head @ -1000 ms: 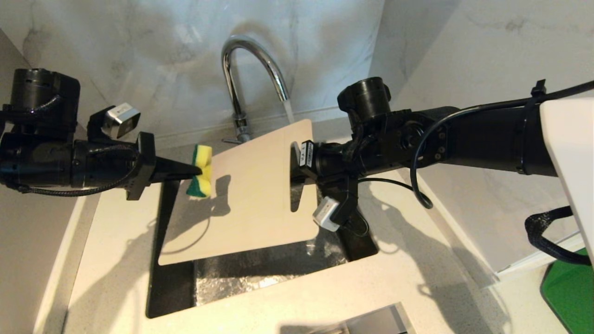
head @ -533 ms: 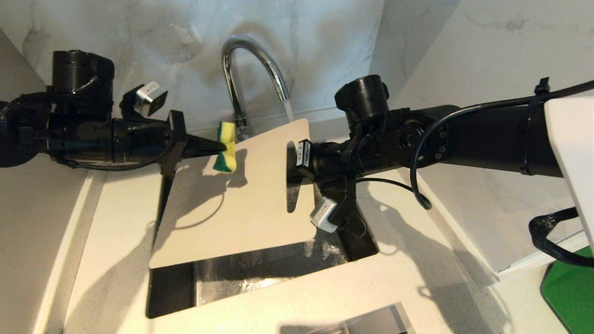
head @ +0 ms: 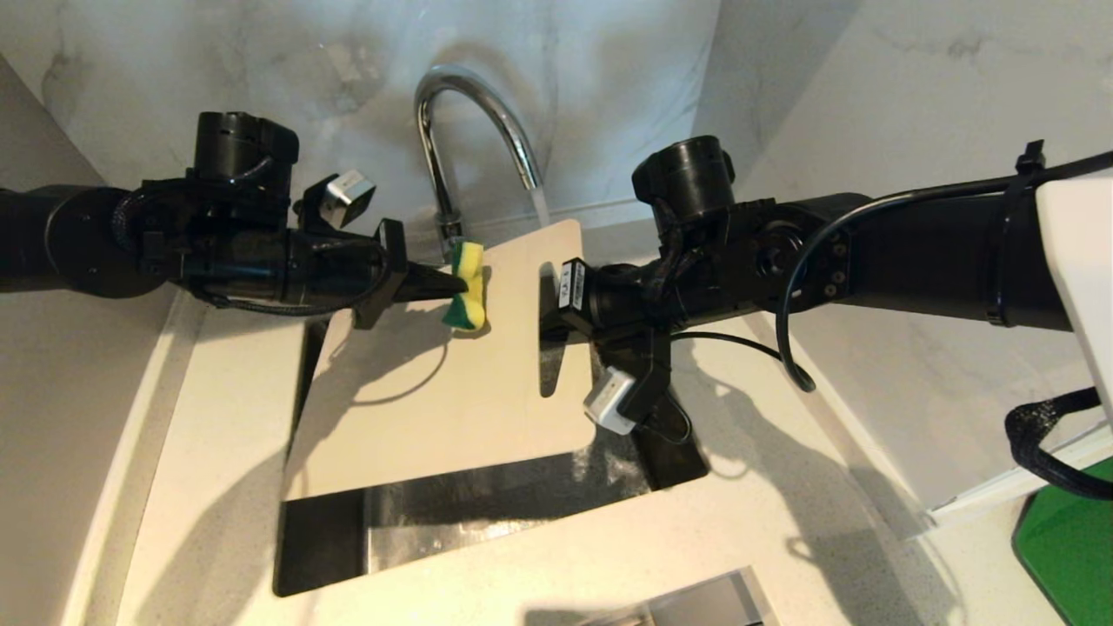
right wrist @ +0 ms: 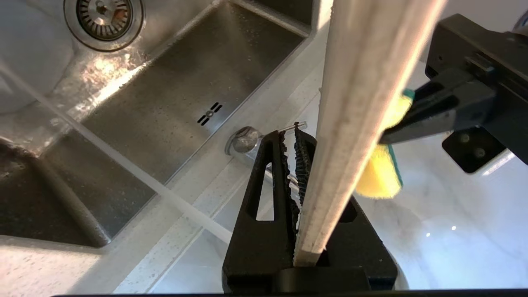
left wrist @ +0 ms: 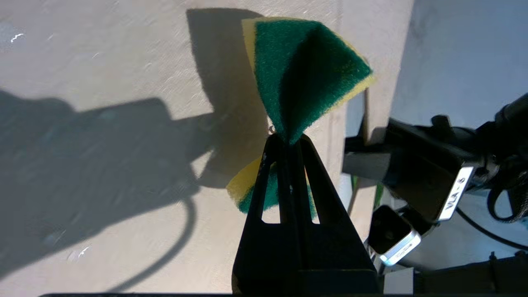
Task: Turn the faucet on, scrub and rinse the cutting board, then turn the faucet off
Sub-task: Scrub the cutting board underwater
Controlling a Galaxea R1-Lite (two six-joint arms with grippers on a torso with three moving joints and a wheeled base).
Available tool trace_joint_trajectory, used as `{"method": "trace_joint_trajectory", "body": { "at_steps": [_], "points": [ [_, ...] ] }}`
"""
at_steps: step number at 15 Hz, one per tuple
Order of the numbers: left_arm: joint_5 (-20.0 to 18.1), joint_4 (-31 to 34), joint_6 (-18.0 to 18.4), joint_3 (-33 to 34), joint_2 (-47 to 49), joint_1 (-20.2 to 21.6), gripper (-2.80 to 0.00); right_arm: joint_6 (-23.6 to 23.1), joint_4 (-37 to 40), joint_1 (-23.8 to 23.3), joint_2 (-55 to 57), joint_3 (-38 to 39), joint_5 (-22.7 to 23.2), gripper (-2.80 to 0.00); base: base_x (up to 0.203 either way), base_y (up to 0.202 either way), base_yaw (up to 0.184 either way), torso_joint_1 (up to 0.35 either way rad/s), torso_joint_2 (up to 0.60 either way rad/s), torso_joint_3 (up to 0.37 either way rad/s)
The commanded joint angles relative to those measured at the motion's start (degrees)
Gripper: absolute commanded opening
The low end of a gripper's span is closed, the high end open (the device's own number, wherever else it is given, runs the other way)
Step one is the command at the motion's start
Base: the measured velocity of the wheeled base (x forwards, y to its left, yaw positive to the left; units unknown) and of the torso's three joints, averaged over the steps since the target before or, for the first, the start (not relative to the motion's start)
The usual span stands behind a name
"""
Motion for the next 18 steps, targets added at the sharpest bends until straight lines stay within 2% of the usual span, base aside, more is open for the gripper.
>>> {"method": "trace_joint_trajectory", "body": {
  "at_steps": [1, 5, 9, 14, 18],
  "points": [
    [0.03, 0.17, -0.46, -2.09, 0.84, -1.13, -2.80, -0.83, 0.09, 0.10, -0.17, 0.12, 0.21, -2.80, 0.000, 0.000, 0.000, 0.000, 0.00, 0.000],
    [0.41, 0.34, -0.58, -3.07, 1.49, -3.02, -2.80, -0.83, 0.09, 0.81, -0.17, 0.29, 0.21, -2.80, 0.000, 0.000, 0.000, 0.000, 0.00, 0.000],
    [1.68, 0.34, -0.58, -2.70, 2.90, -2.38, -2.80, -0.83, 0.01, 0.89, -0.44, 0.48, 0.38, -2.80, 0.000, 0.000, 0.000, 0.000, 0.00, 0.000],
    [1.72, 0.37, 0.06, -0.36, 3.26, 0.93, -2.80, -0.83, 0.01, 0.81, -1.22, 1.35, 0.38, -2.80, 0.000, 0.000, 0.000, 0.000, 0.00, 0.000],
    [1.56, 0.34, 1.65, 2.00, 3.35, 5.22, -2.80, -0.83, -0.08, 0.81, -1.22, 1.70, 0.91, -2.80, 0.000, 0.000, 0.000, 0.000, 0.00, 0.000]
  ]
}}
